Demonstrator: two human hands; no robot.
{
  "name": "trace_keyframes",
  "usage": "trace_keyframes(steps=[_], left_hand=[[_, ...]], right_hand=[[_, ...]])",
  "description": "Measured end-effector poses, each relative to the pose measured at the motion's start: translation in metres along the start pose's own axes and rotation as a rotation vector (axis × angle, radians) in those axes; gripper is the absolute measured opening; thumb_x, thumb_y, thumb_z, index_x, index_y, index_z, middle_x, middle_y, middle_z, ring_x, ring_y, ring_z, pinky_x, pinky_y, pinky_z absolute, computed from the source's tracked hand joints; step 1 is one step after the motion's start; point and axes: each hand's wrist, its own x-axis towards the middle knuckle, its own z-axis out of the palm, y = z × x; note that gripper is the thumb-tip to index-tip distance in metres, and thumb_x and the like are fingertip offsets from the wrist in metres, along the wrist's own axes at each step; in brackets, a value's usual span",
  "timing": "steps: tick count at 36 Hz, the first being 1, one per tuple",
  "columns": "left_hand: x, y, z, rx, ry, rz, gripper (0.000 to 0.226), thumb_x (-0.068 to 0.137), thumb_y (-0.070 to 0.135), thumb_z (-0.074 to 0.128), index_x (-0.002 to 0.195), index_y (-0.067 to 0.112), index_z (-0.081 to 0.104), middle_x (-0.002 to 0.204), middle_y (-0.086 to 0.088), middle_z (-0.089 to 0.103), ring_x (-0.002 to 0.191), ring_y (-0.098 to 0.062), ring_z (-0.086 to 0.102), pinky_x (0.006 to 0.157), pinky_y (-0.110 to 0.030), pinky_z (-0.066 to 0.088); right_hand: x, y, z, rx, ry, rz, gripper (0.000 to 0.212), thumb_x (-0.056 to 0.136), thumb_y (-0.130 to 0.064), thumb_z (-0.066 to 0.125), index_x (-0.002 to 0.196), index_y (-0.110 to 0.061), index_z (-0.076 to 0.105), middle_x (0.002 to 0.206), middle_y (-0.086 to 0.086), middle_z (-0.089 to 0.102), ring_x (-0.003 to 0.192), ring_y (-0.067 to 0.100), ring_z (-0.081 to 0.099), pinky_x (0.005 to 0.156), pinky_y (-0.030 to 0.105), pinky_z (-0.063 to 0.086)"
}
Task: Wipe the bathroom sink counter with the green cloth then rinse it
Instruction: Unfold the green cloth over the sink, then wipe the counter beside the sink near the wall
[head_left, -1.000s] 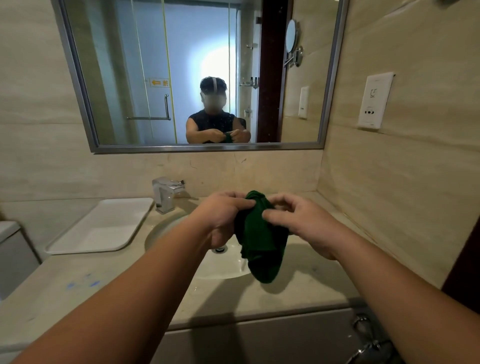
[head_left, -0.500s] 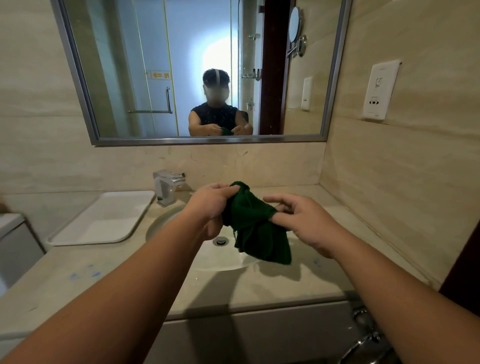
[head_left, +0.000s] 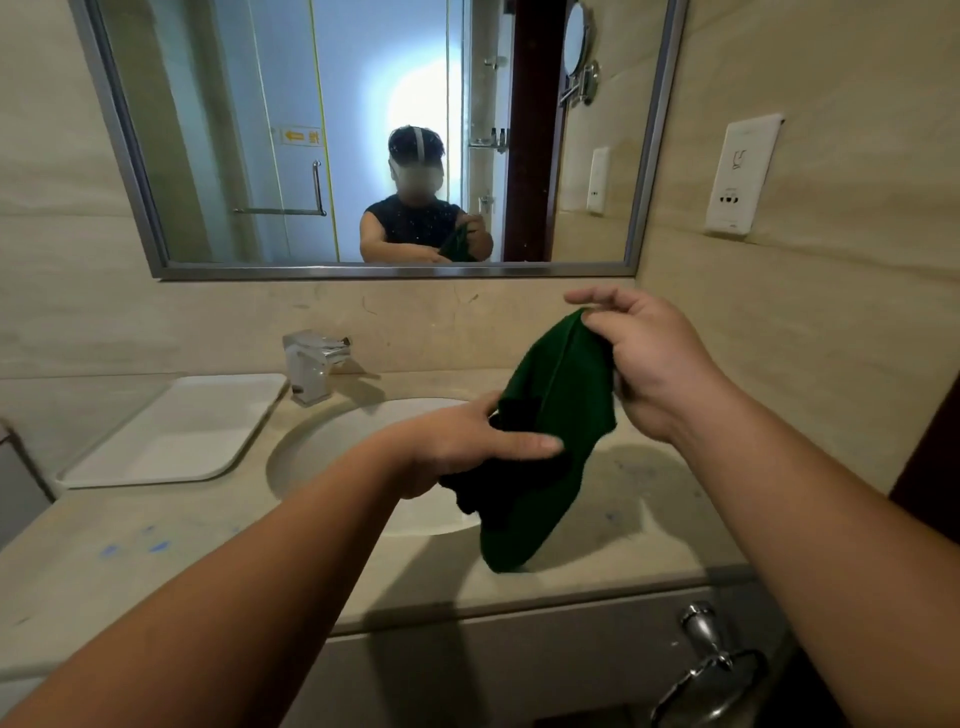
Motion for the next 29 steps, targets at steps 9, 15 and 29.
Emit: trace_keyframes(steps=[9,15,29], left_hand=[[0.031,0.002,0.026,-0.06,-0.081,0.007,0.036,0.096,0.031,0.076,0.127,0.012,0.07,0.114,-0.013,0.08,0.106,-0.031,0.077,0.092,-0.044,0.062],[0.057,0.019,0.073,-0.349,-0.153,-0.025,0.031,0.097,0.024,0.075,0.119,0.005,0.065,0.117,-0.02,0.077,0.107,-0.035,0.076,0.096,-0.049,0.06],[0.108,-0.001,0.124,0.412,0.187,0.01,0.049,0.099,0.042,0.067,0.142,0.02,0.057,0.133,-0.007,0.068,0.107,-0.024,0.067,0.09,-0.036,0.054]], right_hand=[[0.017,-0.023,-0.089,0.015,0.413,0.134,0.034,0.099,-0.002,0.048,0.108,-0.019,0.076,0.094,0.012,0.07,0.076,0.029,0.069,0.06,0.044,0.064],[0.013,0.001,-0.134,-0.185,0.564,0.089,0.039,0.093,-0.001,0.047,0.102,-0.024,0.077,0.103,0.007,0.071,0.092,0.028,0.07,0.058,0.033,0.061],[-0.014,0.096,-0.177,-1.319,-0.175,0.103,0.028,0.099,-0.041,0.055,0.113,-0.029,0.077,0.108,-0.004,0.076,0.096,0.02,0.068,0.081,0.034,0.056]])
